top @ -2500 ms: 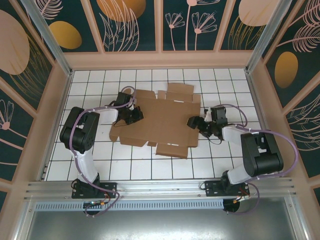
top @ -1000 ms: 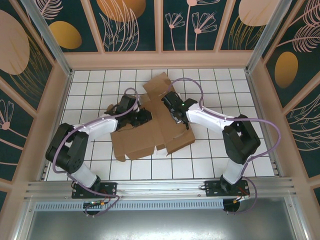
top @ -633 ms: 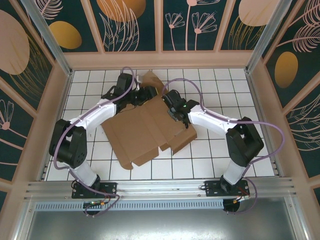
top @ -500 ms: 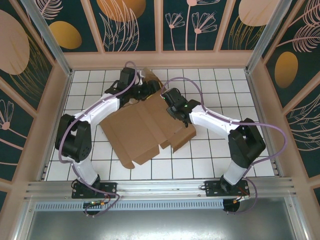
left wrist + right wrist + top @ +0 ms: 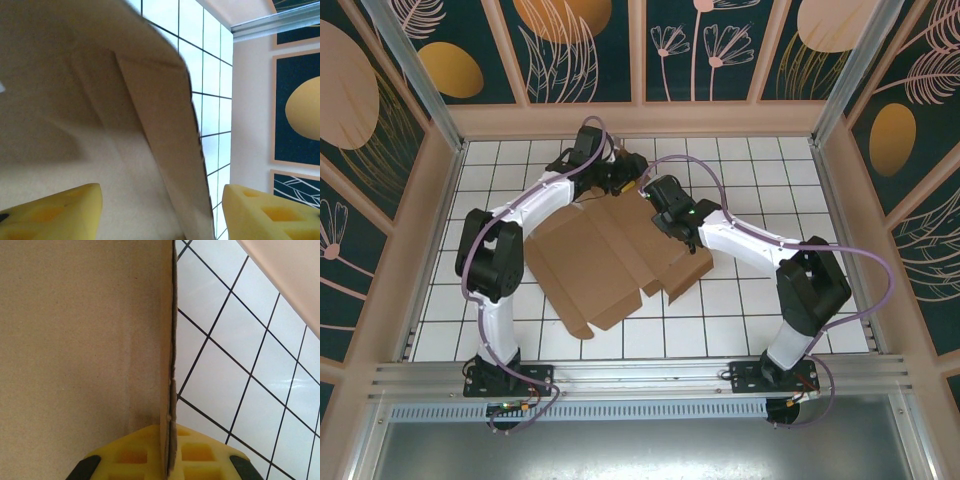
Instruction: Fold the paper box
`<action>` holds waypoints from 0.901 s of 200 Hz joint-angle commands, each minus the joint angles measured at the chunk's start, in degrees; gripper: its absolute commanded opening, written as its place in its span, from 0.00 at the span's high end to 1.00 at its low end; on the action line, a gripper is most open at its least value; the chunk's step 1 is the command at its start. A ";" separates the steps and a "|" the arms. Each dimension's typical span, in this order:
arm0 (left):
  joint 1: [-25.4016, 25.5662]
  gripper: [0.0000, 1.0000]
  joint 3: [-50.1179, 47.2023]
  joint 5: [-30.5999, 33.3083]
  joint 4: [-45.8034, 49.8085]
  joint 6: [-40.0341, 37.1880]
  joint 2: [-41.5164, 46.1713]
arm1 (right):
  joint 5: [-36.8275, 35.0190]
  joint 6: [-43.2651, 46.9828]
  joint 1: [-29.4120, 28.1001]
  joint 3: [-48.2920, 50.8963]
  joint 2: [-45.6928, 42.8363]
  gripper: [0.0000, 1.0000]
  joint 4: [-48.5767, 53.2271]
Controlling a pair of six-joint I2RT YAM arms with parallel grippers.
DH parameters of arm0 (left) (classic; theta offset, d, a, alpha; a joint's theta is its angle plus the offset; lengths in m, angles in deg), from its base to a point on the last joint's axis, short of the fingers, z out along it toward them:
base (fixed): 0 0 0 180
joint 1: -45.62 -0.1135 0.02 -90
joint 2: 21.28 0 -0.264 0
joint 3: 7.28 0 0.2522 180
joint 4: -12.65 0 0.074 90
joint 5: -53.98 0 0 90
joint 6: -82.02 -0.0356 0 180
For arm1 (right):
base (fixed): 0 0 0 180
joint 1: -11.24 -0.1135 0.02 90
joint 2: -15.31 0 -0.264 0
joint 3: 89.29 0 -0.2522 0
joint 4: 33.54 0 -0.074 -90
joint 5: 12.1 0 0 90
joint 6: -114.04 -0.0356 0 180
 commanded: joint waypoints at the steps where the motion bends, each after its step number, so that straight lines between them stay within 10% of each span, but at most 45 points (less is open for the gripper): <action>1: -0.12 0.37 2.32 -0.67 1.18 1.11 -1.77 | -2.32 1.48 -0.98 -0.65 0.16 1.00 -1.81; 94: -0.11 0.85 0.48 -1.58 -2.33 3.40 -1.22 | -6.74 2.60 -1.73 -1.74 0.38 0.98 -1.75; 149: -1.30 1.00 -6.33 -4.40 -14.14 9.60 1.04 | -4.42 1.38 -3.63 -3.89 -4.21 0.44 1.90; 180: -1.88 1.00 -11.45 -4.86 -21.98 11.36 2.72 | -2.17 -1.34 -6.28 -5.90 -8.25 0.38 4.95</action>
